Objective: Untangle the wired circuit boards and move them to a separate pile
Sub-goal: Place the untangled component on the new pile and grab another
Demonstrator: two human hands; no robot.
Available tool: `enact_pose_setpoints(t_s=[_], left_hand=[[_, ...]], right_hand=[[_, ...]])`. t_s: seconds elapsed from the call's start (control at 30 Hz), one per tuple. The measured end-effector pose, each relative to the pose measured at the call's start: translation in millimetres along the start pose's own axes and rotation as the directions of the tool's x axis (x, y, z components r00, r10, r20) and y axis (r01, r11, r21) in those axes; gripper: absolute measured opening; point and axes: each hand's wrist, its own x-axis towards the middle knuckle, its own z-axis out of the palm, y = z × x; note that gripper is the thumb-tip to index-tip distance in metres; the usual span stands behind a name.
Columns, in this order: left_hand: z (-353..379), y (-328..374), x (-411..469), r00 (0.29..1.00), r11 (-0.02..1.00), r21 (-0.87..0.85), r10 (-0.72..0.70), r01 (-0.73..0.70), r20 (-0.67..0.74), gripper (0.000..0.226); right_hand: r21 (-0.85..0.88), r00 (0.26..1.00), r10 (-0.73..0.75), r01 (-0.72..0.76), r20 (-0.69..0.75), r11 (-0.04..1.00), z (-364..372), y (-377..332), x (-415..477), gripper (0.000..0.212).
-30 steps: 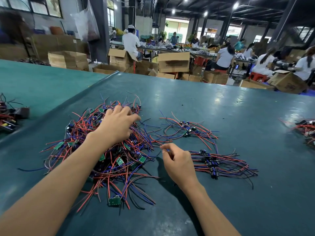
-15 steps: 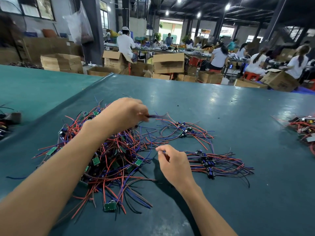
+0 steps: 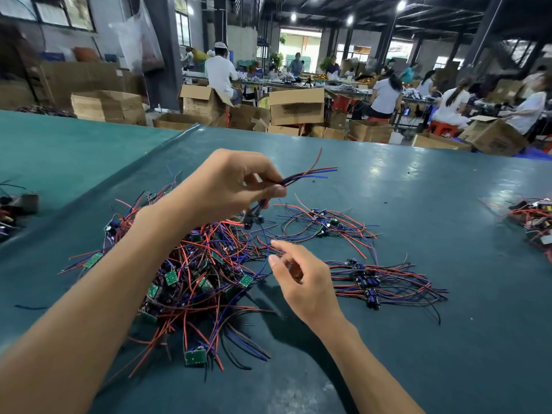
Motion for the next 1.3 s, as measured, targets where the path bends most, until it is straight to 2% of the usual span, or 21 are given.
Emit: enact_pose_setpoints(t_s=[0.07, 0.13, 0.2, 0.3, 0.4, 0.5, 0.6, 0.67, 0.77, 0.87, 0.97, 1.03, 1.1, 1.2, 1.3], left_hand=[[7, 5, 0, 0.992, 0.994, -0.067, -0.082, 0.089, 0.098, 0.003], [18, 4, -1, 0.973, 0.986, -0.061, -0.141, 0.154, 0.180, 0.002], [32, 0, -6, 0.960, 0.978, -0.051, -0.185, 0.200, 0.208, 0.005], [47, -8, -19, 0.952, 0.965, -0.038, -0.248, 0.259, 0.179, 0.003], [54, -15, -38, 0.949, 0.952, -0.070, -0.287, 0.297, 0.128, 0.004], [51, -19, -57, 0.942, 0.947, 0.013, -0.321, 0.321, 0.095, 0.037], [41, -20, -76, 0.912, 0.926, 0.178, -0.363, 0.332, 0.189, 0.062], [36, -22, -86, 0.912, 0.919, 0.269, -0.348, 0.287, 0.216, 0.056], [34, -22, -94, 0.959, 0.935, 0.253, -0.274, 0.247, 0.074, 0.028], [32, -19, -95, 0.944, 0.932, 0.158, -0.314, 0.326, -0.099, 0.019], [25, -16, -93, 0.872, 0.904, -0.035, -0.422, 0.427, -0.247, 0.015], [18, -8, -89, 0.835, 0.888, -0.214, -0.457, 0.407, -0.307, 0.012], [9, 3, -84, 0.813, 0.887, -0.327, -0.440, 0.327, -0.381, 0.012], [-6, 21, -76, 0.807, 0.835, -0.498, -0.454, 0.236, -0.378, 0.018], [-13, 34, -68, 0.803, 0.623, -0.756, -0.546, 0.199, -0.239, 0.022]], right_hand=[[0.212, 0.998, 0.042, -0.050, 0.042, 0.976, 2, -5, -1, 0.042], [0.361, 0.988, 0.102, -0.136, 0.114, 0.923, 6, -9, -2, 0.047], [0.382, 0.982, 0.121, -0.168, 0.146, 0.909, 8, -13, -2, 0.037], [0.380, 0.983, 0.091, -0.147, 0.161, 0.913, 8, -16, -1, 0.017], [0.418, 0.974, 0.134, -0.199, 0.181, 0.886, 8, -17, -1, 0.012], [0.465, 0.952, 0.194, -0.286, 0.236, 0.838, 8, -20, 1, 0.010], [0.458, 0.938, 0.229, -0.329, 0.260, 0.826, 9, -21, 2, 0.021], [0.511, 0.947, 0.236, -0.318, 0.220, 0.799, 11, -22, 4, 0.016], [0.603, 0.922, 0.317, -0.385, 0.222, 0.698, 14, -24, 8, 0.018], [0.651, 0.880, 0.382, -0.468, 0.282, 0.598, 16, -26, 8, 0.029], [0.672, 0.838, 0.408, -0.537, 0.361, 0.509, 16, -29, 8, 0.030], [0.661, 0.808, 0.411, -0.584, 0.421, 0.471, 15, -30, 9, 0.026], [0.631, 0.781, 0.412, -0.623, 0.469, 0.462, 16, -33, 9, 0.026], [0.643, 0.774, 0.386, -0.633, 0.502, 0.432, 14, -35, 9, 0.027], [0.707, 0.813, 0.299, -0.582, 0.500, 0.401, 9, -36, 11, 0.024]])
